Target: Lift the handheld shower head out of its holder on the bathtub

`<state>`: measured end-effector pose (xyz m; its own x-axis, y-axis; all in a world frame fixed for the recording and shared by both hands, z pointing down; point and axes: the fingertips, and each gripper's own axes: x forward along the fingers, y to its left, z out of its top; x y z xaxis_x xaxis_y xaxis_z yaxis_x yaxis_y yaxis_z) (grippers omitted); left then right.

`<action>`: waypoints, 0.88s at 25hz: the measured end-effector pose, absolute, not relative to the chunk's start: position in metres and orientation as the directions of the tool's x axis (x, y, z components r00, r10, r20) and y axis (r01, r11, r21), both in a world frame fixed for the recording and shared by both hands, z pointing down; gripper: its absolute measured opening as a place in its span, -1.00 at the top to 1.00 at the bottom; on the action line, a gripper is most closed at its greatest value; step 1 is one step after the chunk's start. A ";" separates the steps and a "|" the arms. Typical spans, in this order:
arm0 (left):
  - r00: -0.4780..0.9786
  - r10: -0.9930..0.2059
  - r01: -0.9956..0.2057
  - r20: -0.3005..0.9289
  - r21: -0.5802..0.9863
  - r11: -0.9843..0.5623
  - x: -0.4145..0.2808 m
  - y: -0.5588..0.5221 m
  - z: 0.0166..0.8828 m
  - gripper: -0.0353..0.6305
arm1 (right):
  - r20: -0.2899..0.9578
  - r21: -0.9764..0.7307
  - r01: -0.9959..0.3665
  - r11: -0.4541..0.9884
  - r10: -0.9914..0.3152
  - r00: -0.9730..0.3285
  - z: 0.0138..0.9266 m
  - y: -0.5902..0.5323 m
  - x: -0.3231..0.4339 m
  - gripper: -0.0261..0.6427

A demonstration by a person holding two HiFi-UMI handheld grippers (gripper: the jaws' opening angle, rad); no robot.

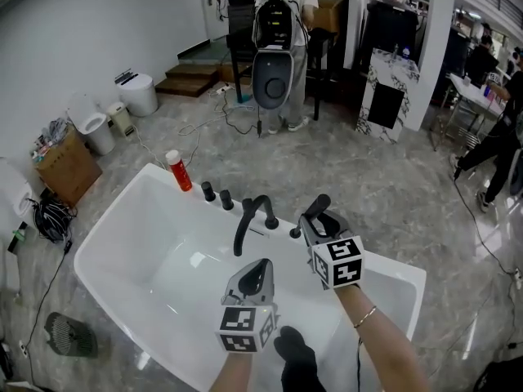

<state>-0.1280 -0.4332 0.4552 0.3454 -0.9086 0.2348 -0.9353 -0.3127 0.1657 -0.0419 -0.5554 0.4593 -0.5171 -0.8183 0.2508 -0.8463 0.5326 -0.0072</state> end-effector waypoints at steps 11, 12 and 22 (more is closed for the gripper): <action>0.343 -0.915 -0.937 0.214 0.147 -0.317 -0.137 -0.385 0.428 0.83 | 0.229 0.015 -0.841 0.541 -0.820 -0.524 0.424 -0.504 -0.050 0.53; 0.343 -0.915 -0.937 0.213 0.147 -0.317 -0.137 -0.382 0.427 0.83 | 0.230 0.019 -0.841 0.541 -0.821 -0.523 0.422 -0.503 -0.050 0.53; 0.349 -0.914 -0.934 0.205 0.150 -0.323 -0.139 -0.368 0.417 0.83 | 0.236 0.036 -0.844 0.535 -0.825 -0.513 0.413 -0.489 -0.053 0.53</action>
